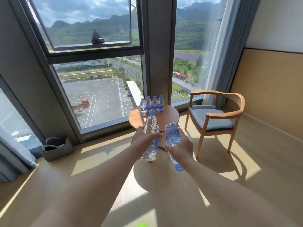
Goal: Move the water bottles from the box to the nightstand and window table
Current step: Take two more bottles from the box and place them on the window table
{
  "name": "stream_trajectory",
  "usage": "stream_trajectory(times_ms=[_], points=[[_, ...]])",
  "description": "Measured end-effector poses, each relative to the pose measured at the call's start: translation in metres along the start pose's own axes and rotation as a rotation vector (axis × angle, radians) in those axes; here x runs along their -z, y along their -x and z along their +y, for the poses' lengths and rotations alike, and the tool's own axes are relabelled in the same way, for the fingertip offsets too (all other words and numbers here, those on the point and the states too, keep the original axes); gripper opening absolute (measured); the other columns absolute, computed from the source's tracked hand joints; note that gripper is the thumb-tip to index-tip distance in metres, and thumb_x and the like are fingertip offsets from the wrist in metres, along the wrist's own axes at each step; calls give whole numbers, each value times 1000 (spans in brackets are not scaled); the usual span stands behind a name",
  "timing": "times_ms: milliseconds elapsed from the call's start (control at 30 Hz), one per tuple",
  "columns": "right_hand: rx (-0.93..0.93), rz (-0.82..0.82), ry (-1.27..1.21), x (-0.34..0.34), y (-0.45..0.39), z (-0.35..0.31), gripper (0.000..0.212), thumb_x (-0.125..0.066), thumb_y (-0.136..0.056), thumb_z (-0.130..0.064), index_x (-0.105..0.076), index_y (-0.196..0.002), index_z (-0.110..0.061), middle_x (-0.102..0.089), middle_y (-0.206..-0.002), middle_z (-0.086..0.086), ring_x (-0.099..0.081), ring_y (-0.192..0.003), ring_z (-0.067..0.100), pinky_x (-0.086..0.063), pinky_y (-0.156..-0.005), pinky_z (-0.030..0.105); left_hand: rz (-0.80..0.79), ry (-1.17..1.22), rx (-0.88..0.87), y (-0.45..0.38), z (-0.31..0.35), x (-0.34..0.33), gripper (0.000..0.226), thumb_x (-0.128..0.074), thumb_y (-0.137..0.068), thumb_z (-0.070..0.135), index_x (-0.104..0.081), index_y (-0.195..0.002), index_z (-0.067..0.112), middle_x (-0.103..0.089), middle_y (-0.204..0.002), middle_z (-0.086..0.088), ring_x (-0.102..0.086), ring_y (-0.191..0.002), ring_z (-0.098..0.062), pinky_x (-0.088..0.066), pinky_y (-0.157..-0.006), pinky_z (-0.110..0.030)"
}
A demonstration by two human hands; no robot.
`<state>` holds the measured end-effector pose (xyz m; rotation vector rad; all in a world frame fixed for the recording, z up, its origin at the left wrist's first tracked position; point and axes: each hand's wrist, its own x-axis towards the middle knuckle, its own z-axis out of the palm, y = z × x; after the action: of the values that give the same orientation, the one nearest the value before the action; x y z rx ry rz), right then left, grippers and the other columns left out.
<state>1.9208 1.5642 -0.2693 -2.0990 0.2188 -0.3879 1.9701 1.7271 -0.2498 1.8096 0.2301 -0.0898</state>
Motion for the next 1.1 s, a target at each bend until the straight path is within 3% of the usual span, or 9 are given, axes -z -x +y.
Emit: stream_trajectory(times_ms=[133, 233, 433, 633, 767, 967, 1100], points=[[-33, 14, 17, -40, -92, 7, 92, -90, -66, -25, -46, -147, -21, -60, -111, 0, -62, -95, 17, -54, -73, 24, -25, 23, 2, -103, 12, -9, 97, -90, -45, 56, -48, -129, 33, -66, -108, 8, -67, -98, -19, -59, -84, -41], [-65, -9, 23, -67, -155, 8, 93, -90, -67, -28, -44, -148, -24, -61, -111, -1, -64, -93, 13, -57, -72, 25, -50, 15, 53, -170, 21, -14, 88, -89, -49, 55, -43, -123, 39, -60, -98, 14, -64, -92, -16, -55, -73, -36], [-127, -10, 26, -108, -258, 22, 93, -90, -66, -30, -43, -146, -28, -56, -103, -9, -60, -85, 7, -46, -60, 12, -74, 5, 101, -290, 36, -29, 88, -92, -54, 50, -42, -125, 37, -58, -98, 12, -61, -90, -16, -56, -87, -43], [-200, -60, 63, -144, -352, 54, 93, -88, -67, -32, -42, -147, -30, -49, -90, -17, -57, -79, 3, -45, -57, 13, -69, 50, 142, -385, 32, -55, 91, -92, -53, 54, -45, -129, 37, -63, -105, 10, -63, -93, -14, -53, -78, -37], [-240, -121, 51, -170, -427, 84, 90, -89, -68, -31, -45, -146, -30, -53, -90, -16, -57, -79, 3, -44, -56, 16, -55, 85, 154, -455, 29, -78, 82, -92, -56, 55, -46, -122, 40, -62, -103, 16, -61, -93, -11, -48, -72, -31], [-297, -251, 65, -201, -525, 115, 73, -88, -62, -33, -56, -128, -31, -62, -91, -12, -64, -83, 10, -61, -70, 33, 44, 138, 241, -539, 30, -105, 57, -91, -63, 49, -50, -102, 39, -66, -86, 21, -60, -84, -4, -46, -62, -28], [-335, -350, 31, -221, -571, 128, 74, -88, -58, -32, -58, -125, -36, -63, -91, -14, -62, -79, 5, -48, -57, 21, 112, 115, 285, -574, 29, -112, 43, -84, -66, 58, -55, -90, 39, -70, -77, 18, -66, -85, -8, -49, -63, -29]])
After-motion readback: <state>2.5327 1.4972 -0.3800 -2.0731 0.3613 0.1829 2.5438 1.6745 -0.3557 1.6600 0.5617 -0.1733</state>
